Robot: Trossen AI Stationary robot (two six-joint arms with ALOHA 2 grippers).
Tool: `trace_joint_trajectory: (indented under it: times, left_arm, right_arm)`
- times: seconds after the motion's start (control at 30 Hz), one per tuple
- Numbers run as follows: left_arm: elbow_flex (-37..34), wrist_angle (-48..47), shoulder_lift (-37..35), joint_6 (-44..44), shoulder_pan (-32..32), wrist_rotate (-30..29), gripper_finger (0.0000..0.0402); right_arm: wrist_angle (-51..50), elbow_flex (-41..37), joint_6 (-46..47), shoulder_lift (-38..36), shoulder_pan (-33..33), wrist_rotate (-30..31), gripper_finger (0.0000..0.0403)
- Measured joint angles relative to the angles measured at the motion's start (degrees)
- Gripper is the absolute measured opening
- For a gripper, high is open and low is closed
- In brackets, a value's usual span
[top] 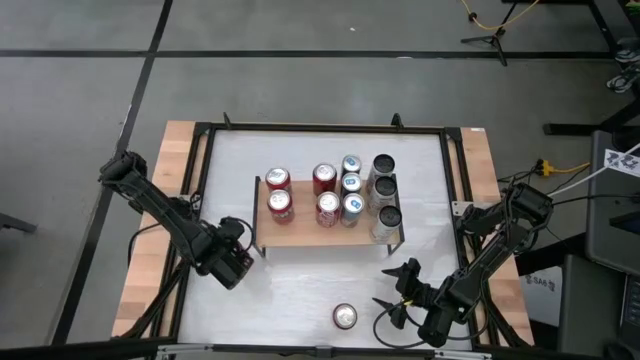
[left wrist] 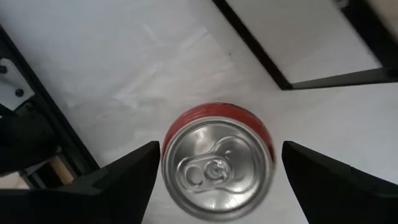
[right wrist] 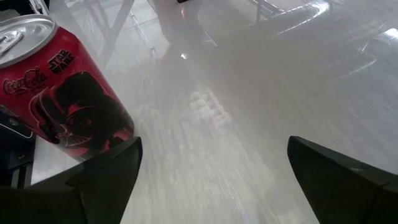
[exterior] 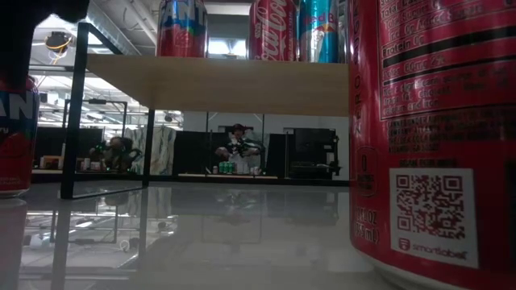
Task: Place canned beverage on shelf
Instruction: Put the red soda can on the shelf aligned with the other red soda cans
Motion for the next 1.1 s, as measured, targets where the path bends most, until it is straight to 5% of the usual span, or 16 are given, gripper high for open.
trace_joint_trajectory:
  times: [0.7,1.1]
  left_arm:
    - [0.0,-0.02,4.8,4.9,0.0,0.07,0.0329]
    - [0.07,-0.08,4.77,4.96,-0.02,0.29,0.0273]
  right_arm:
    - [-0.07,0.0,0.0,0.0,0.0,0.0,0.0392]
    - [-0.31,0.0,0.0,0.0,0.0,0.0,0.0392]
